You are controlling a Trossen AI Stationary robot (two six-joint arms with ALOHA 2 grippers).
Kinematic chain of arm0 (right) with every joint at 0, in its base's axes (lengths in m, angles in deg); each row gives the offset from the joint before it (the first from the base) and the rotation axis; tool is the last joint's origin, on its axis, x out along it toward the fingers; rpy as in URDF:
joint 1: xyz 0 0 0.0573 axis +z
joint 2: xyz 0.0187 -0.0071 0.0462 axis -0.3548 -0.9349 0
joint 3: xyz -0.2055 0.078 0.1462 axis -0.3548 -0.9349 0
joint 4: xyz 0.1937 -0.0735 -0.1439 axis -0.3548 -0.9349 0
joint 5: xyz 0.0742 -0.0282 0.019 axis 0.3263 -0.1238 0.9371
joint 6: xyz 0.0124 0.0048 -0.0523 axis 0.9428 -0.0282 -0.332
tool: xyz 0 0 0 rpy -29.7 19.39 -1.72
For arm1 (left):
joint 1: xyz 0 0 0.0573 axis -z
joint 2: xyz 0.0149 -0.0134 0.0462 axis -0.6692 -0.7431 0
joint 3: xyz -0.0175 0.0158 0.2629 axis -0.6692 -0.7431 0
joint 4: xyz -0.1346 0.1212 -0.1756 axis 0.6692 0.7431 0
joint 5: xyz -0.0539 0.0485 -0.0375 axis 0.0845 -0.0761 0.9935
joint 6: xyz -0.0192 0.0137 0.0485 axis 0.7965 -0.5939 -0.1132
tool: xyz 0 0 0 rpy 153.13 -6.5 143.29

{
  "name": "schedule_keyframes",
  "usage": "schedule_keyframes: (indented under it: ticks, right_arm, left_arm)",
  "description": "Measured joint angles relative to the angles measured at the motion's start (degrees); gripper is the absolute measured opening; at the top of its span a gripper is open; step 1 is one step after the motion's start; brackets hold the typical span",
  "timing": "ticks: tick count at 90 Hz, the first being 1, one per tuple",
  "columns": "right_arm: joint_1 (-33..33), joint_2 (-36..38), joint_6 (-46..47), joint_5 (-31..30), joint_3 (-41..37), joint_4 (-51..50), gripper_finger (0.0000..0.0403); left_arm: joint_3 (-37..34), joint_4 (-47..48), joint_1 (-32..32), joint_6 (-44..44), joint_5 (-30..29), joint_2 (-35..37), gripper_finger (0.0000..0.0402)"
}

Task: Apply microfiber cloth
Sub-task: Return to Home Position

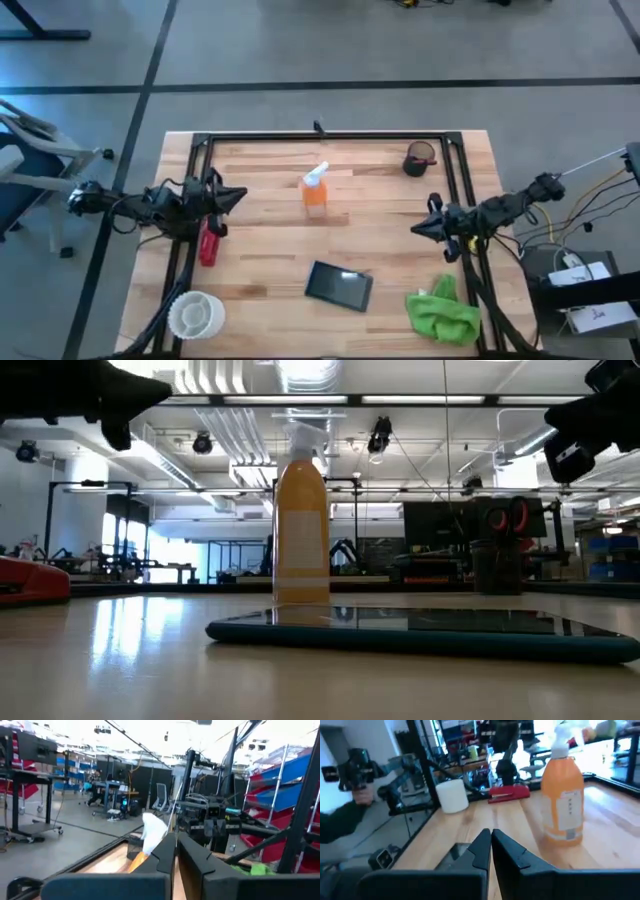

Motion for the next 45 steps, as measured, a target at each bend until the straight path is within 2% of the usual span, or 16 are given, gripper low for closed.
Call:
schedule_keyframes:
  ticks: [6, 17, 23, 33, 45]
  right_arm:
    - [-1.93, 0.0, 0.02, 3.99, -0.04, 0.17, 0.0]
    - [-7.27, -0.42, -0.33, 11.58, -0.4, -0.04, 0.0]
    - [-11.03, -0.83, -0.77, 16.13, -0.44, 0.55, 0.0]
    - [-18.25, -1.32, -1.3, 24.64, -1.18, 2.29, 0.0]
    - [-27.52, -3.32, -1.29, 34.33, -2.34, 6.08, 0.0]
  left_arm:
    - [-1.23, -0.15, -0.07, -0.68, 0.94, 1.77, 0.0001]
    - [-2.75, 1.24, -1.1, -0.94, 6.16, 4.08, 0.0]
    - [-3.17, 2.24, -1.78, -0.62, 6.49, 5.1, 0.0]
    - [-3.18, 4.81, -2.87, -0.67, 5.87, 6.45, 0.0]
    - [-3.19, 12.77, -3.13, -0.5, -0.52, 8.45, 0.0]
